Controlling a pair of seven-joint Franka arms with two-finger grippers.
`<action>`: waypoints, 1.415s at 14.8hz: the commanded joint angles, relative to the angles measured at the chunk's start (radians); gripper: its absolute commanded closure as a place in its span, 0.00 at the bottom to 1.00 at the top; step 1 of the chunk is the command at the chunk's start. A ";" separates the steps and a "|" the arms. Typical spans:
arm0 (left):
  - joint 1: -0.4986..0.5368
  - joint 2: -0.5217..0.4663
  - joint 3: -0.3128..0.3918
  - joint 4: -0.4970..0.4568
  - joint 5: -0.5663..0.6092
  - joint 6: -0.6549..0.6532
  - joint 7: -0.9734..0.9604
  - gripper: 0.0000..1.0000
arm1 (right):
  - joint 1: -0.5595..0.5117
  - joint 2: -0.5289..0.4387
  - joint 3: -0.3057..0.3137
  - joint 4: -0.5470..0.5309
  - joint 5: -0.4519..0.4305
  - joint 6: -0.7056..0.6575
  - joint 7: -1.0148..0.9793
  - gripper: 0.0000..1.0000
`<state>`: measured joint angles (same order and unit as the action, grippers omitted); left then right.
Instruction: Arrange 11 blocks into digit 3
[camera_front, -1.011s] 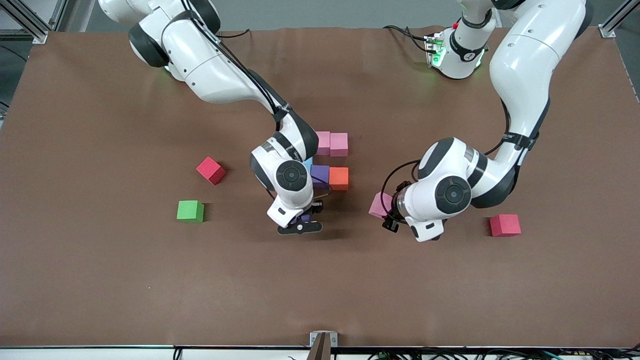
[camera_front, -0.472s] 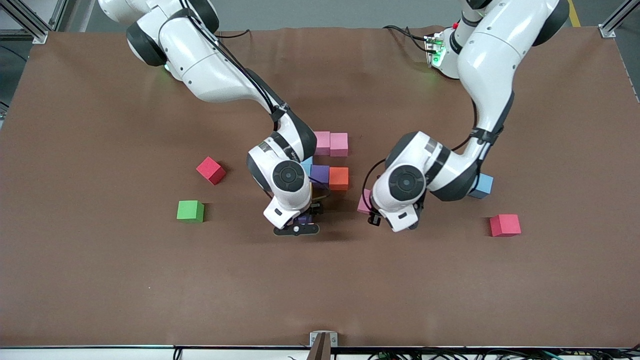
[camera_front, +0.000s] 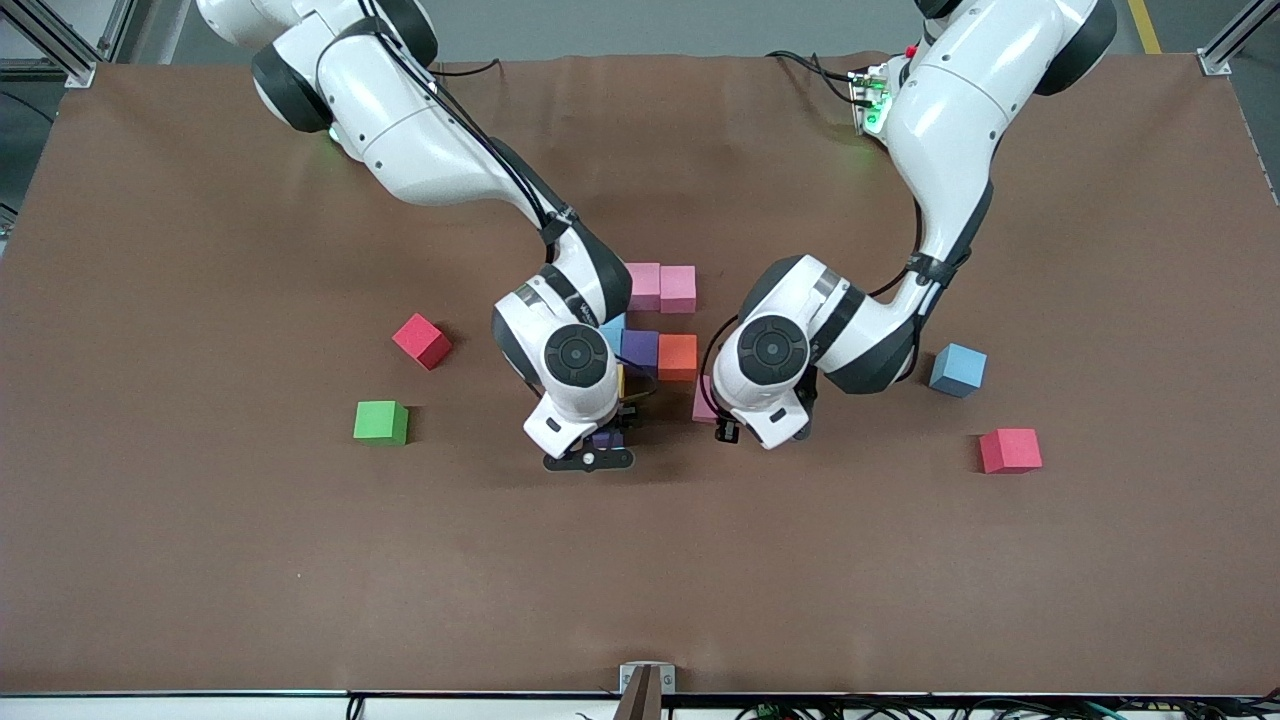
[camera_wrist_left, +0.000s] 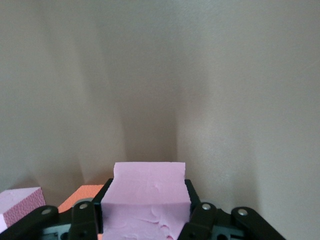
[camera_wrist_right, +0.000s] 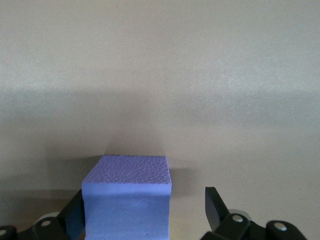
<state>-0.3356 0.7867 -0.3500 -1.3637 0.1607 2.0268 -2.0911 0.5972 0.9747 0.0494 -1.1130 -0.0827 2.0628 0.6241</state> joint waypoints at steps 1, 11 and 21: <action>-0.017 0.023 0.011 0.024 -0.004 0.022 -0.030 0.99 | -0.004 -0.021 0.001 -0.011 -0.003 -0.018 0.017 0.00; -0.115 0.075 0.097 0.100 -0.010 0.064 -0.033 0.99 | 0.007 -0.057 0.010 -0.007 0.015 -0.035 0.077 0.00; -0.132 0.108 0.094 0.130 -0.021 0.154 -0.113 1.00 | -0.086 -0.168 0.015 -0.010 0.015 -0.205 -0.075 0.00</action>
<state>-0.4428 0.8678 -0.2655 -1.2712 0.1595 2.1457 -2.1511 0.5552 0.8654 0.0520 -1.0960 -0.0780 1.9064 0.6175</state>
